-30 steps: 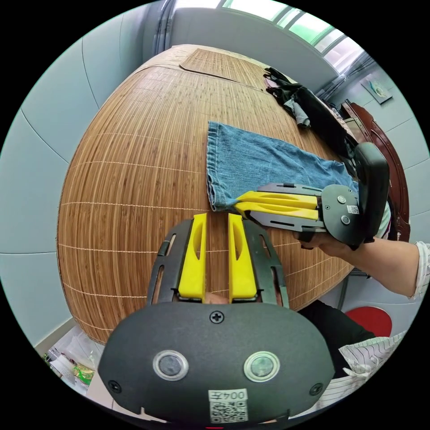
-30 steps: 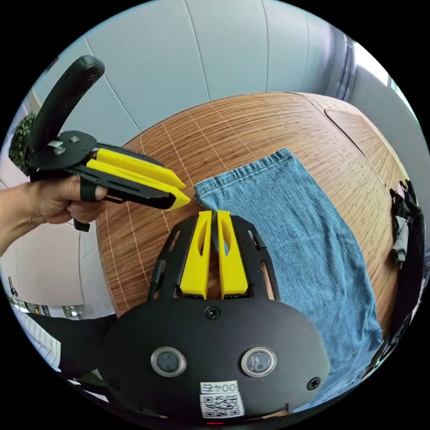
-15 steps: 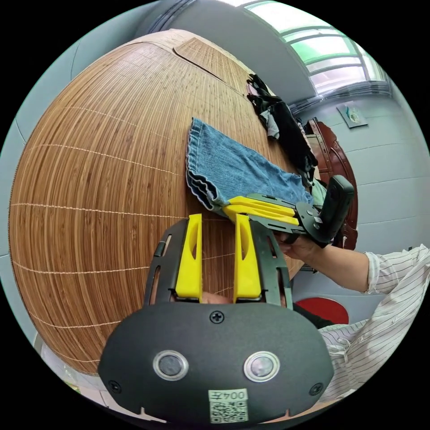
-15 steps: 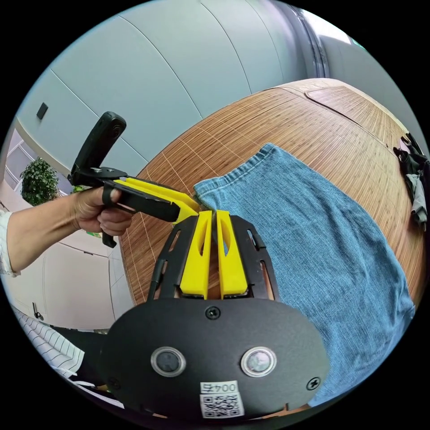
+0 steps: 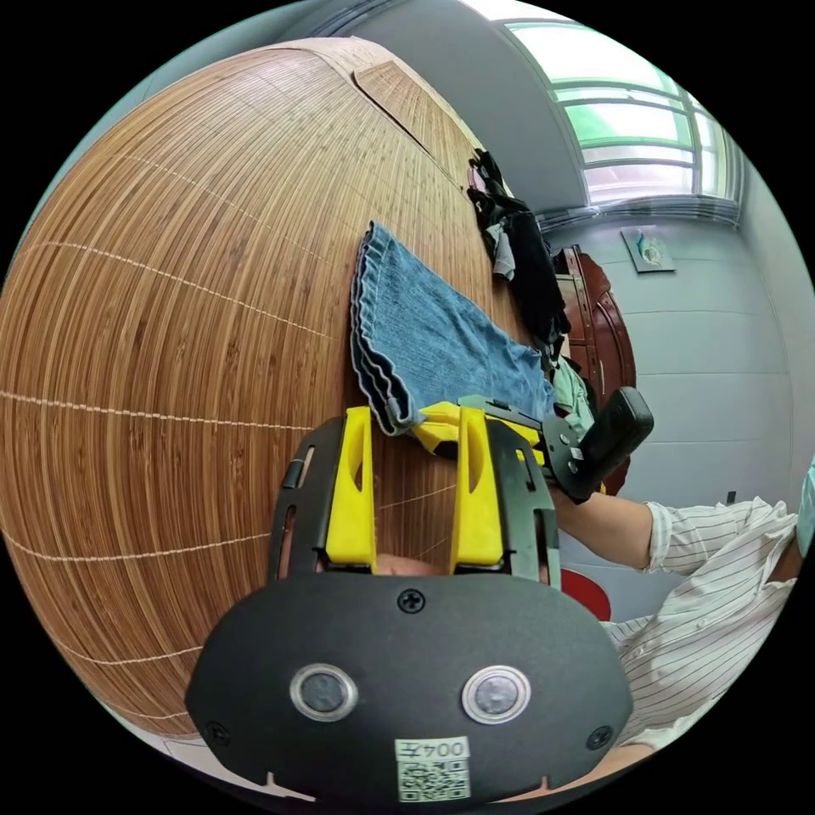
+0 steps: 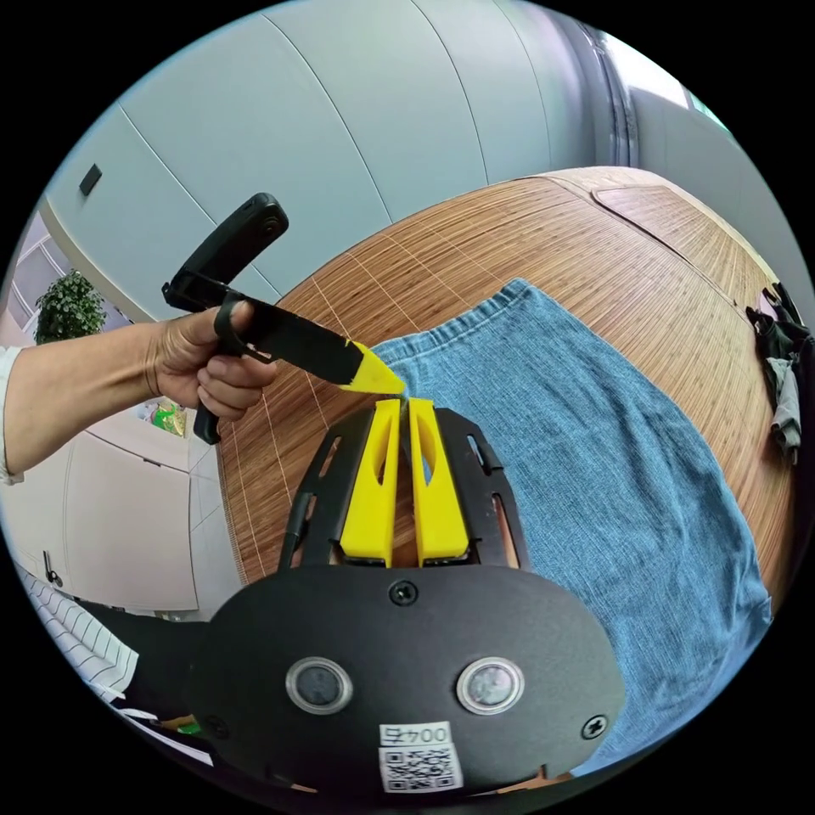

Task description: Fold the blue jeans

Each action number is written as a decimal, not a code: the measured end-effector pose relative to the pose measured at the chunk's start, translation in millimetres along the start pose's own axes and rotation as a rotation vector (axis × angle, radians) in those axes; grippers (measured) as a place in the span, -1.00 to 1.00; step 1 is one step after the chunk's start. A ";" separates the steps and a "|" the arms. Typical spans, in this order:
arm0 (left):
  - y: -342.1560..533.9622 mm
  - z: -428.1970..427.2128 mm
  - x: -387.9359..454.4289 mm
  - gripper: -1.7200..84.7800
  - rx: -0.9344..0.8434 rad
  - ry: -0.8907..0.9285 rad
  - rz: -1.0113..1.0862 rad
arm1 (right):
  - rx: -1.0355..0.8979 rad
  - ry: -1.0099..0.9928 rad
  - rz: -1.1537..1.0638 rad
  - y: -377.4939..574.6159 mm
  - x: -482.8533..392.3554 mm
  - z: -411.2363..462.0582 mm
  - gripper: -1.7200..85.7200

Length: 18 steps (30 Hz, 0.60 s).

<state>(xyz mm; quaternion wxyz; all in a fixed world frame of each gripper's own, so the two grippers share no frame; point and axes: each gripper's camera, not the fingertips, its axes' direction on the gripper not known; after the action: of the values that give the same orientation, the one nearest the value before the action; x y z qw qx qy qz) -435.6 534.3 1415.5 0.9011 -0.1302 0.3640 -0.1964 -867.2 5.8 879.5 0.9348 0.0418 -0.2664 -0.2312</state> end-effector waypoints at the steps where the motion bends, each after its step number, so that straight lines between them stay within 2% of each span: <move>1: -2.3 -3.0 -2.4 -0.74 0.012 -0.036 -0.023 | -0.007 -0.001 0.002 2.0 1.0 -1.0 -0.87; 5: -7.4 -22.2 -2.0 -0.86 0.036 -0.090 -0.024 | -0.024 0.011 0.060 11.7 13.8 -13.7 -0.81; 8: -9.6 -45.7 11.9 -0.89 0.070 -0.100 0.042 | 0.060 0.081 0.215 38.4 43.9 -49.7 -0.80; 18: -28.7 -142.3 130.5 -0.93 0.155 -0.115 0.362 | 0.142 0.600 0.836 235.3 229.8 -216.8 -0.78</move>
<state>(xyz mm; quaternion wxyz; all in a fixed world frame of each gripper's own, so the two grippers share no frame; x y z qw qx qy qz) -457.8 437.2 1247.6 0.9483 -0.0039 0.3133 -0.0508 -486.0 100.9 851.6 0.9775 0.0596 0.0043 0.2025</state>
